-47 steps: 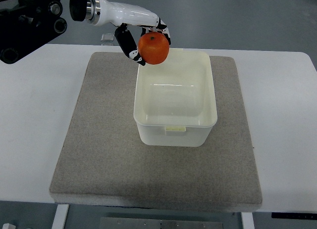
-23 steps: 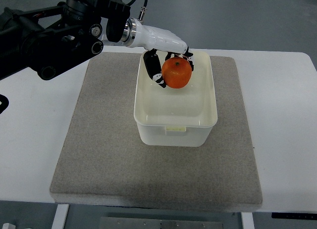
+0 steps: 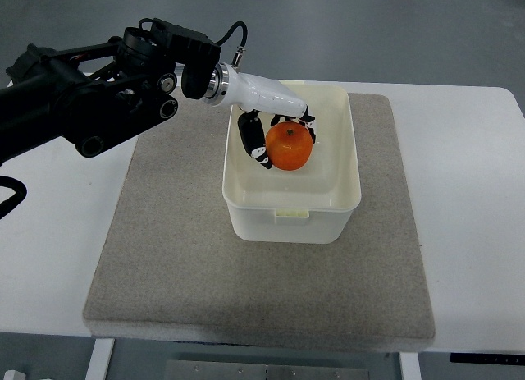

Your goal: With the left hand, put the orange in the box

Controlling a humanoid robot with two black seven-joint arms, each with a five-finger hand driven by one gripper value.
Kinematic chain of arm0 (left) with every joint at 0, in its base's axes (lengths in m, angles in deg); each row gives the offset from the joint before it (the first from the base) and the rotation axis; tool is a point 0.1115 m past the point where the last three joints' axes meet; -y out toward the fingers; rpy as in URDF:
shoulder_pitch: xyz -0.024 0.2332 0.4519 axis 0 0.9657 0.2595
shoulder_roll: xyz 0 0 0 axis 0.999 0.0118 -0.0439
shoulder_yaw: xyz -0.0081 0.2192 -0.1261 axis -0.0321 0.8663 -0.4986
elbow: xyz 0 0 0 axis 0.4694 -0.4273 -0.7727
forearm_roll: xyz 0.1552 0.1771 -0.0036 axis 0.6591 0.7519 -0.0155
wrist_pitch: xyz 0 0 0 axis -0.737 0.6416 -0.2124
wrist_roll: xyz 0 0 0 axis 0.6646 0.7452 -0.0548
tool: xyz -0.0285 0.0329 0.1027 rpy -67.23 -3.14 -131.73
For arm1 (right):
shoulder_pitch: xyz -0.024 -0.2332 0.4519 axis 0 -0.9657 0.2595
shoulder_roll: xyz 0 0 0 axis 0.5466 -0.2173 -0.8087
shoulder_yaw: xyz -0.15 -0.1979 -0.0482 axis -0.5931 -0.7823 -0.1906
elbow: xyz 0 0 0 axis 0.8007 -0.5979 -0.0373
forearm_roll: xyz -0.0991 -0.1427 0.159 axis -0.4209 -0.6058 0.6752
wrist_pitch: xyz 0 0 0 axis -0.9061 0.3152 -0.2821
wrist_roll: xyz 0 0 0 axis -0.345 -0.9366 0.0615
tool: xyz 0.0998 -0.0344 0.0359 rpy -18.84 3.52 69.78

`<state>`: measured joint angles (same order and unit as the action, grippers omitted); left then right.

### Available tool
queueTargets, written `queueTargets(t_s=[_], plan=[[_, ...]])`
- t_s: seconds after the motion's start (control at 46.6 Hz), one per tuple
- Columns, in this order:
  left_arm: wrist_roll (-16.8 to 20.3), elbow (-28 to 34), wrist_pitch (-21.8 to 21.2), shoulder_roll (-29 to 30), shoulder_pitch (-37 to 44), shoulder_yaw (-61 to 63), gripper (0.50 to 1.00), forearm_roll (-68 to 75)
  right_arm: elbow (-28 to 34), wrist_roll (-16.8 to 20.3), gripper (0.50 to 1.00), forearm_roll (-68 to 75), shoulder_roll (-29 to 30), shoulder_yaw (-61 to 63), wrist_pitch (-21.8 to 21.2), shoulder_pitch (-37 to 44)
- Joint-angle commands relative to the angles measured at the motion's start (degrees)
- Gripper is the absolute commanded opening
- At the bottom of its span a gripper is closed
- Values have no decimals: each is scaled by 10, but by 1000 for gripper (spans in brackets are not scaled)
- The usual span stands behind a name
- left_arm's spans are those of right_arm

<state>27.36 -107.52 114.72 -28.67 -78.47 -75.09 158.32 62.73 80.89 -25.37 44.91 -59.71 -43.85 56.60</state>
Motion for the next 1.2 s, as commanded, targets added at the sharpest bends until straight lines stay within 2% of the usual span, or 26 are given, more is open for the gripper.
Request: queueTargets(t_s=[0.0,0.043,0.107,0.193,0.429,0.773,0.88,1.181], plan=[[0,2,0,-4,0,-5,769,-4,0,0,932,0,0,0,0,0],[0,3,0,-5,0,-7,820,-7,0,0,932,0,0,0,0,0],[0,6,0,-5,1,-9,949,-11,0,0,932,0,0,0,0,0],[0,7,-7,-4,2,-11,992,-13,0,0,932,0,0,0,0,0],[0,7,-8,10,2,-41,994,-89,0,0,932,0,0,0,0,0],[0,19,-8,123,0,-58,994,-408,0,0,932,0,0,0,0,0],[0,65,-7,143,12,-55,994,-502,0,0,932,0,0,0,0,0],[-2,215,0,130,62,-54,994,-731,0,0,932,0,0,0,0,0]])
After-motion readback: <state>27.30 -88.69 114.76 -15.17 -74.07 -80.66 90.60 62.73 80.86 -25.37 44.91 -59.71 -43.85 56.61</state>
